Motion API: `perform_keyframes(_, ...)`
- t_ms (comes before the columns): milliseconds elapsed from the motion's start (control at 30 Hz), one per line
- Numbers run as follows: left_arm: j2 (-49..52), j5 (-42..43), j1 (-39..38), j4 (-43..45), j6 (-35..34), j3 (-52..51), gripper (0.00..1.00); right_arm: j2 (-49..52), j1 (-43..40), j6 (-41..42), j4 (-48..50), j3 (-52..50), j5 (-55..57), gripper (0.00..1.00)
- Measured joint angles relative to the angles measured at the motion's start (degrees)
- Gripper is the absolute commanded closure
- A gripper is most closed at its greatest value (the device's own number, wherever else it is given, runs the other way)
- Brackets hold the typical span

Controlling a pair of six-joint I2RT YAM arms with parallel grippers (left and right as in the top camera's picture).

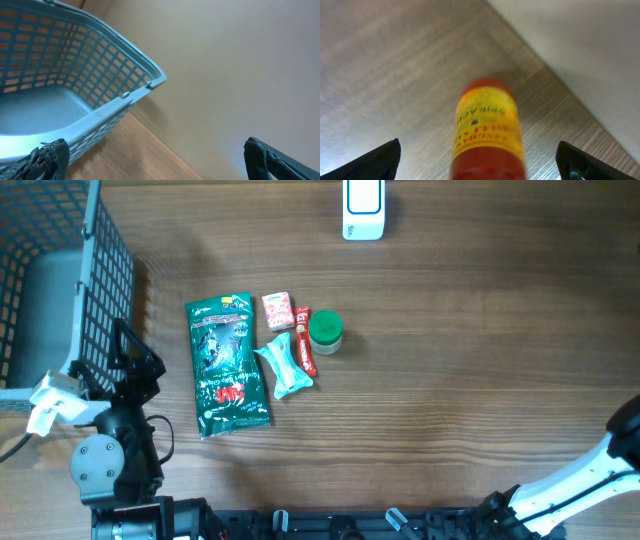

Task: Scan the item barcode
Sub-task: 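Move the bottle to the far right and set it down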

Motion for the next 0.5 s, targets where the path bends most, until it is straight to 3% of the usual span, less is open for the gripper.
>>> perform_keyframes(267, 0.00, 1.97, 0.00, -3.72, -0.02, 0.00, 0.00, -7.56, 0.00, 0.87, -2.97, 0.57, -1.92, 0.00)
perform_keyframes(500, 0.00, 5.44, 0.00, 0.15, 0.24, -0.04, 0.00, -8.22, 0.39, 3.63, -4.00, 0.57, -7.41, 0.00)
